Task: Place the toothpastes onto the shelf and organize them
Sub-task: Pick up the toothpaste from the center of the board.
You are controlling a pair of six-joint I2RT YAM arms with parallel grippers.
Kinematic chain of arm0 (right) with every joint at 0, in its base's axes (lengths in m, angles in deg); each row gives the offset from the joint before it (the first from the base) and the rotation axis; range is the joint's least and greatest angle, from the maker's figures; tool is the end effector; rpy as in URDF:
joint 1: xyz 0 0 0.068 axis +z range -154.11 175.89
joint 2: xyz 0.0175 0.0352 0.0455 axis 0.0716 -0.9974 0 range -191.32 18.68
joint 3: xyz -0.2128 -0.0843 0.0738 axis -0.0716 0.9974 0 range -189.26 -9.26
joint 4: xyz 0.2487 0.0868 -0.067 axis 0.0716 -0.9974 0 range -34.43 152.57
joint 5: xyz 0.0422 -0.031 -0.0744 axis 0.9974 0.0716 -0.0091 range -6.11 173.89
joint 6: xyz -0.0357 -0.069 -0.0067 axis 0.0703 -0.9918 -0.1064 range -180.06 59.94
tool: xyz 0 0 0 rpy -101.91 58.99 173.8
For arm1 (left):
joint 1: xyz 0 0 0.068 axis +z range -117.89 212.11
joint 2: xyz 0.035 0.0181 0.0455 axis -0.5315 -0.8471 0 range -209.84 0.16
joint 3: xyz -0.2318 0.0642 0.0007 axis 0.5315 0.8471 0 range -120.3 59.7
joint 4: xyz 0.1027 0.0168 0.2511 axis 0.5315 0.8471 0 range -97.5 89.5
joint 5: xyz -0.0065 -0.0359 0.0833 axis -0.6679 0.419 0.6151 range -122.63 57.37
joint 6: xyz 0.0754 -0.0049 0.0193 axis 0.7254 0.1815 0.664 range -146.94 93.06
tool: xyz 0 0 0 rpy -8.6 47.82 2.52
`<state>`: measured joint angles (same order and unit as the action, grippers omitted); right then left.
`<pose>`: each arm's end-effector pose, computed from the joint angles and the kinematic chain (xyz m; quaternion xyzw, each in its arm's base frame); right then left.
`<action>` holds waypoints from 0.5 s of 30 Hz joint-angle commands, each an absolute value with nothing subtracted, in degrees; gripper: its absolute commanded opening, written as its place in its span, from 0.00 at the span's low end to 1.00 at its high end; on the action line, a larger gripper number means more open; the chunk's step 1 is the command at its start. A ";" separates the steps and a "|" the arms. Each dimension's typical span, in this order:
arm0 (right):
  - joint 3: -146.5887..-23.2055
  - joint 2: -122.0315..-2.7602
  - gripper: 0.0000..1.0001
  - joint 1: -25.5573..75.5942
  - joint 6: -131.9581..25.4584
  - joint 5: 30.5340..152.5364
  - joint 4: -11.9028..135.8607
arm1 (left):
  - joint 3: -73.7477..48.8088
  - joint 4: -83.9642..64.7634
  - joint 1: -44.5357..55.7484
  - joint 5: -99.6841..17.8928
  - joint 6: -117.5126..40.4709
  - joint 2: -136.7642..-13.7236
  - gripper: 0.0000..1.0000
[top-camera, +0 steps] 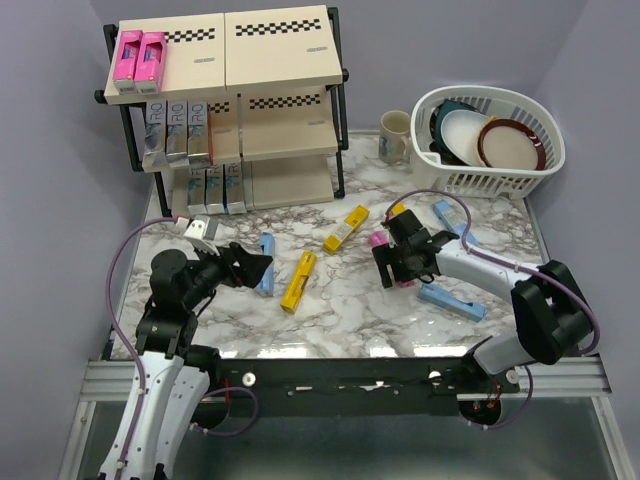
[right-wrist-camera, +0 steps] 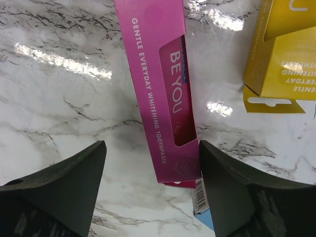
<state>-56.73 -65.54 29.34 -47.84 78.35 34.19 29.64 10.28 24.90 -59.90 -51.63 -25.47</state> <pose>0.2513 0.1581 0.1103 -0.1694 0.9606 0.0399 0.2165 0.1872 -0.0544 0.2621 0.0286 0.7758 -0.3433 0.5286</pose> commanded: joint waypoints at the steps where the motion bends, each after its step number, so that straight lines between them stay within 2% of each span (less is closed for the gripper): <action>1: -58.57 -67.62 0.81 28.94 -48.02 82.31 33.22 | 28.94 7.88 24.02 -58.83 -50.50 -24.45 0.99; 7: -58.66 -69.90 0.66 28.94 -46.18 83.63 32.25 | 29.03 8.94 23.49 -57.69 -50.32 -24.36 0.99; 9: -58.31 -70.43 0.64 28.94 -45.56 85.72 32.25 | 29.03 9.03 23.40 -57.34 -50.32 -24.45 0.99; 12: -57.78 -71.66 0.58 29.03 -44.42 85.31 32.25 | 29.03 9.20 23.40 -56.54 -50.23 -24.62 0.99; 13: -57.69 -71.84 0.53 28.94 -44.16 85.21 32.34 | 28.94 9.38 23.40 -56.37 -50.06 -24.62 0.99; 15: -57.60 -72.28 0.51 29.03 -43.63 84.34 32.08 | 28.85 9.47 23.40 -56.01 -50.06 -24.89 0.99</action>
